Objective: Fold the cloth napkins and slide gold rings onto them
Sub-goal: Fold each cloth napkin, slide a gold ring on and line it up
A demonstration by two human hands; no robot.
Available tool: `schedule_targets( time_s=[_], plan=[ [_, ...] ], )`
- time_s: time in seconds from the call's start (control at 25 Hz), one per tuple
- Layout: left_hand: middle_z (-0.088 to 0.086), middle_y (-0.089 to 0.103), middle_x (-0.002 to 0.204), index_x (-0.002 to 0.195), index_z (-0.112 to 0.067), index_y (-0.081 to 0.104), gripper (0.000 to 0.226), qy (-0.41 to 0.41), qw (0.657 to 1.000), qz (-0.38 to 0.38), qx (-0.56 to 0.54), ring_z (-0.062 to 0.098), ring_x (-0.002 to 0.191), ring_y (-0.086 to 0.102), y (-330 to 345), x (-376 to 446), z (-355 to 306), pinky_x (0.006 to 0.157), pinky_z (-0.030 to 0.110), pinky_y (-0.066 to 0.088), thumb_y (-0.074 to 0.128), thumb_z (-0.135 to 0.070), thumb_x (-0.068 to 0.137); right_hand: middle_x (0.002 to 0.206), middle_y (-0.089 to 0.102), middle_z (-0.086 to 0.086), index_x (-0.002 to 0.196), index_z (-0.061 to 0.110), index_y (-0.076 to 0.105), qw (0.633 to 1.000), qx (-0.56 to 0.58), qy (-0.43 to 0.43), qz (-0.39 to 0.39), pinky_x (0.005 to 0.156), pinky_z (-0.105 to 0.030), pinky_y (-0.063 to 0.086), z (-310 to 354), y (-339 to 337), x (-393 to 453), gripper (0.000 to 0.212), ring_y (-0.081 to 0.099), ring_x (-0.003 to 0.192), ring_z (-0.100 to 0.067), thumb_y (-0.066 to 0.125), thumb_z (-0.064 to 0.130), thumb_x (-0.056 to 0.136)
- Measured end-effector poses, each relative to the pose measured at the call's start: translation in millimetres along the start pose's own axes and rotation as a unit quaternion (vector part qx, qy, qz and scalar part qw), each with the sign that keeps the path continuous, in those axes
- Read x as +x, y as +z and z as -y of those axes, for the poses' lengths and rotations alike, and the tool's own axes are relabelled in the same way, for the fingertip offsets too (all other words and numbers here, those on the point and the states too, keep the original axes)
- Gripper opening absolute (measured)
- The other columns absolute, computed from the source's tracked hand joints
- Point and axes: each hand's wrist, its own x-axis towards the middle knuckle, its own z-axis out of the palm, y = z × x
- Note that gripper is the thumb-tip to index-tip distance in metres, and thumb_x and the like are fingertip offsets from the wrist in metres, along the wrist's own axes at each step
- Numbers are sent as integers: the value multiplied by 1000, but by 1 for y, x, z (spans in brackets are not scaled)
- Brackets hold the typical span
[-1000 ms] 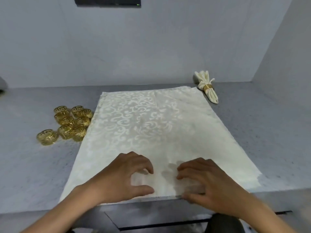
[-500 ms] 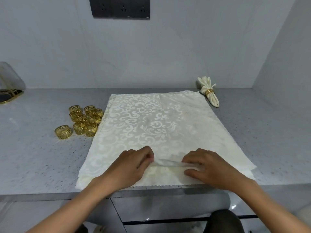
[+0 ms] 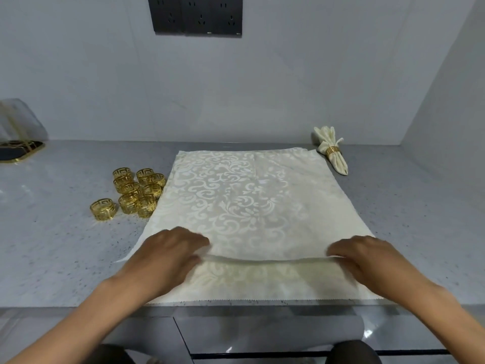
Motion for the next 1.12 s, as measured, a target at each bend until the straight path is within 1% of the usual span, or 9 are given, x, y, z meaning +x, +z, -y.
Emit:
schedule_targets(
  time_s=[0.12,0.28,0.4,0.48,0.52,0.6,0.68,0.8,1.12],
  plan=[
    [-13,70,99,102,-35,71,15,-56,990,122,49,11,93,66,-21,-17,19,78,33,53,59,-39,93,84,69,22,103,34,73,996,79,22,43,70,-24,49,-21,-29,-20,17,64,81,-1,57,37,96],
    [-14,66,67,73,-32,73,19,-104,876,320,-346,4,62,59,-105,-2,55,56,25,44,71,-44,88,74,70,12,89,27,77,915,319,9,245,62,-25,48,-49,-112,-2,12,62,66,-4,69,36,90],
    [-7,71,73,83,-15,76,7,-165,890,356,-231,1,59,60,-117,63,62,51,15,42,74,-20,87,69,68,10,80,21,75,943,152,85,283,66,-24,48,-59,-117,69,3,63,70,-8,73,21,79],
    [4,69,77,86,-6,73,14,-207,937,241,-147,11,67,64,-101,109,72,54,19,45,72,-20,86,71,67,4,76,17,71,976,50,112,179,73,-28,51,-65,-117,115,5,68,83,-21,68,20,78],
    [9,70,83,87,-8,74,13,-232,960,95,-125,20,78,67,-106,135,76,61,24,49,70,-21,86,79,69,-3,80,16,71,989,4,147,18,78,-33,52,-67,-133,139,7,68,91,-30,65,17,82],
    [10,74,97,99,-17,76,17,-251,917,-294,-96,29,93,67,-150,176,75,77,32,51,62,-19,89,100,72,-15,101,14,73,912,1,180,-367,81,-41,51,-74,-180,154,24,65,97,-40,54,9,87],
    [4,75,95,102,-21,77,23,-161,862,-474,-81,19,88,67,-197,173,68,75,30,50,57,-18,89,103,73,-14,113,15,69,836,13,142,-529,77,-44,54,-76,-213,137,37,66,91,-39,45,8,84],
    [-5,72,100,112,-23,73,20,-84,900,-421,-75,6,83,64,-202,135,61,72,22,50,64,-23,94,104,74,-12,117,17,66,850,28,116,-514,78,-48,54,-72,-197,104,35,67,87,-36,46,12,89],
    [-24,65,87,99,-16,78,28,-116,966,-202,-113,-22,52,51,-109,58,47,54,6,40,72,4,82,98,73,-17,107,9,75,911,23,112,-396,73,-48,52,-57,-81,46,37,65,86,-43,66,-14,79]
  ],
)
